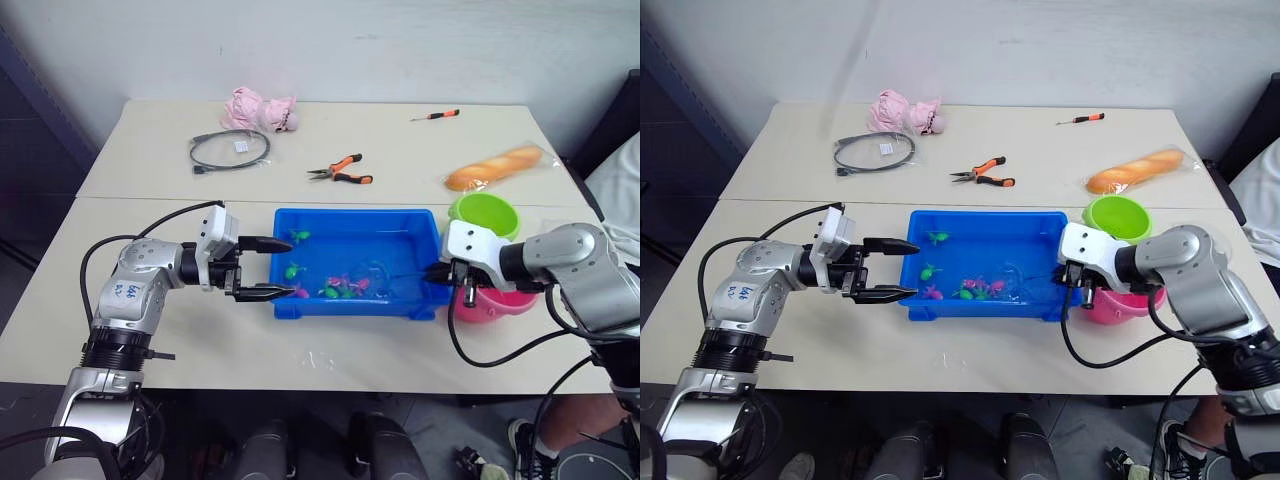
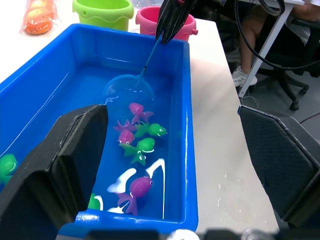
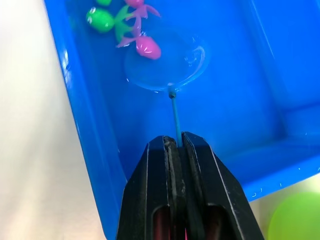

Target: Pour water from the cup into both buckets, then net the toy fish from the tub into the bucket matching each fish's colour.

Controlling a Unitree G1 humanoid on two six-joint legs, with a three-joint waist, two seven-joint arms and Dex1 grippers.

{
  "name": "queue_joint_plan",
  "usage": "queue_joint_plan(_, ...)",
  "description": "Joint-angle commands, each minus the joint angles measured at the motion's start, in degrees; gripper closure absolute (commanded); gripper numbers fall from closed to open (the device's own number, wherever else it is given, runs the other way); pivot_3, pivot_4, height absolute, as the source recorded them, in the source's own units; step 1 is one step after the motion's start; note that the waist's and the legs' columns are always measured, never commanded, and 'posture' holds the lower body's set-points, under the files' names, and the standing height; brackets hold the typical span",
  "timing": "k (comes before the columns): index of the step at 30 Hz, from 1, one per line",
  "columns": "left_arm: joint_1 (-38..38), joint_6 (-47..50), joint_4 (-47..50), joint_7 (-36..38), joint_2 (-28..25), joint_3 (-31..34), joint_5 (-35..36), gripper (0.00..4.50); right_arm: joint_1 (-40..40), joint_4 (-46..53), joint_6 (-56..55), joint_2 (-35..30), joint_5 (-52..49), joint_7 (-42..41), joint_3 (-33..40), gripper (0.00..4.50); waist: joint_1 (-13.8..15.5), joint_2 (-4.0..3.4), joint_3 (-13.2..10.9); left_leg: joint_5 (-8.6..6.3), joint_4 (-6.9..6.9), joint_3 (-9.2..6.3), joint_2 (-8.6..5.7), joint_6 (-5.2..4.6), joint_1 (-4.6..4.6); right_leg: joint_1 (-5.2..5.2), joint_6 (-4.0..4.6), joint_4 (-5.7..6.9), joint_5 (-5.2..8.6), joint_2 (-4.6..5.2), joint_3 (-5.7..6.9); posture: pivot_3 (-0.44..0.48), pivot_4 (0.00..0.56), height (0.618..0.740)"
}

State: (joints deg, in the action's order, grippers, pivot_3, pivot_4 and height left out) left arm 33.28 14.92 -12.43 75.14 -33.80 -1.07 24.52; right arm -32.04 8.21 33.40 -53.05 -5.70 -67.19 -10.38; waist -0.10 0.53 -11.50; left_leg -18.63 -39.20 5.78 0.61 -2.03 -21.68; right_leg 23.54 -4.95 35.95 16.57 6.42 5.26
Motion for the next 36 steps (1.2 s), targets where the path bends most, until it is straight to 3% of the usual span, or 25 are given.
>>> queue_joint_plan(1,0.91,-0.72,0.36,-0.06,-0.85,1.2,0.08,0.04,0.72,2.56,4.29,0.76,-3.86,1.26,4.25,4.5,0.01,0.0,0.0,0.0,0.0,0.0,0.0,0.0,0.0,0.0,0.0,-0.01,0.0,0.0,0.0,0.0,0.15,0.74)
queue_joint_plan(16,1.38,-1.29,-0.35,-0.21,-1.02,1.29,0.17,0.04,4.49,4.4,9.95,0.95,-14.72,4.07,13.77,4.5,0.05,0.0,0.0,0.0,0.02,-0.01,0.0,0.0,-0.02,0.0,0.0,0.0,0.0,0.01,0.0,0.0,0.15,0.74)
queue_joint_plan(25,2.52,4.02,3.83,-2.05,1.22,2.63,4.54,0.04,21.69,17.92,10.94,-0.56,-22.41,6.58,37.03,4.5,1.21,0.0,0.0,-0.01,0.05,-0.16,-0.01,-0.02,-0.19,0.01,-0.08,-0.02,-0.04,0.01,0.09,0.0,0.15,0.74)
queue_joint_plan(30,3.49,10.16,7.92,-6.16,4.12,4.0,8.85,0.04,31.13,23.86,9.38,1.98,-24.88,8.52,46.64,4.5,1.46,0.01,0.0,-0.01,0.04,-0.22,-0.01,-0.03,-0.2,-0.06,-0.1,-0.08,-0.05,-0.01,0.13,0.0,0.15,0.74)
queue_joint_plan(36,4.24,14.31,11.92,-7.4,8.2,-2.13,8.26,0.04,48.64,31.49,13.08,10.55,-29.9,11.1,69.21,4.5,2.18,-0.01,0.02,0.01,0.05,-0.39,-0.08,-0.05,-0.32,-0.06,-0.14,-0.1,-0.08,-0.02,0.26,0.0,0.15,0.74)
